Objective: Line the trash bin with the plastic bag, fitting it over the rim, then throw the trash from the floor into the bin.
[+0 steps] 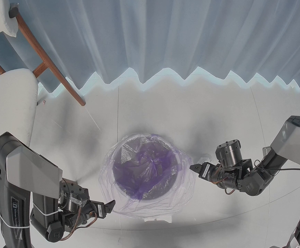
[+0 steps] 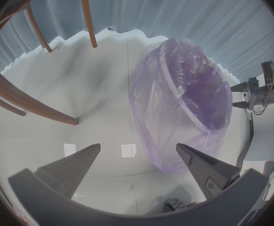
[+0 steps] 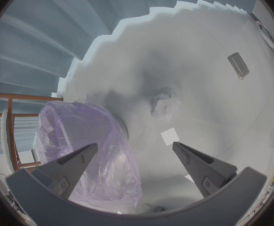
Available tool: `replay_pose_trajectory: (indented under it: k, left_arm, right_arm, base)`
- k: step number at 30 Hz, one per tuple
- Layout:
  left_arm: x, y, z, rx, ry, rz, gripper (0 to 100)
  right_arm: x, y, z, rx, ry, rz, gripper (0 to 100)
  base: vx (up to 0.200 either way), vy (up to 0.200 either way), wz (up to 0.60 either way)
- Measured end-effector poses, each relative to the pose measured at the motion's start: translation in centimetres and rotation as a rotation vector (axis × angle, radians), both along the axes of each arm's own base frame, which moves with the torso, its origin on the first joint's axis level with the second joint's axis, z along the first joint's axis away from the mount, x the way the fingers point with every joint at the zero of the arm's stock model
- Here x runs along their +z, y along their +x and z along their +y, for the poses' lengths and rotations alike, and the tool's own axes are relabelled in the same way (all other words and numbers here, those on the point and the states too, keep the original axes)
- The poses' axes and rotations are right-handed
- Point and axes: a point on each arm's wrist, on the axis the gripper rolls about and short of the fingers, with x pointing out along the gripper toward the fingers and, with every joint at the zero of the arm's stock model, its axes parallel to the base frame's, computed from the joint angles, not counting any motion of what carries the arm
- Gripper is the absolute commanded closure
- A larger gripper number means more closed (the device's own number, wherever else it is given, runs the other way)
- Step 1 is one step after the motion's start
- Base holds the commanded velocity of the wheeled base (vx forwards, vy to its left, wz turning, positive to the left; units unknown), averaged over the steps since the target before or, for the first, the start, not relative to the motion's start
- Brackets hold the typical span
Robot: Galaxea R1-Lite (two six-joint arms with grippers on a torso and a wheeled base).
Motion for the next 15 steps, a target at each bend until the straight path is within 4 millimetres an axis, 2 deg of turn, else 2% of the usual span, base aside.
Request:
replay_pose_trajectory:
  k: [7,15]
  left_arm:
    - [-1.3,2.0,-0.6,0.004,0.003,-0.028,0]
    - [-3.6,4.9,0.3,0.019,0.08,-0.049,0]
  right_arm:
    - [-2.0,1.5,1.1,0.058,-0.015,-0.009,0]
    - [-4.5,4.4,1.8,0.131,-0.105,-0.041,0]
  base:
    - [0.0,0.0,0.0]
    - [0.0,0.0,0.0]
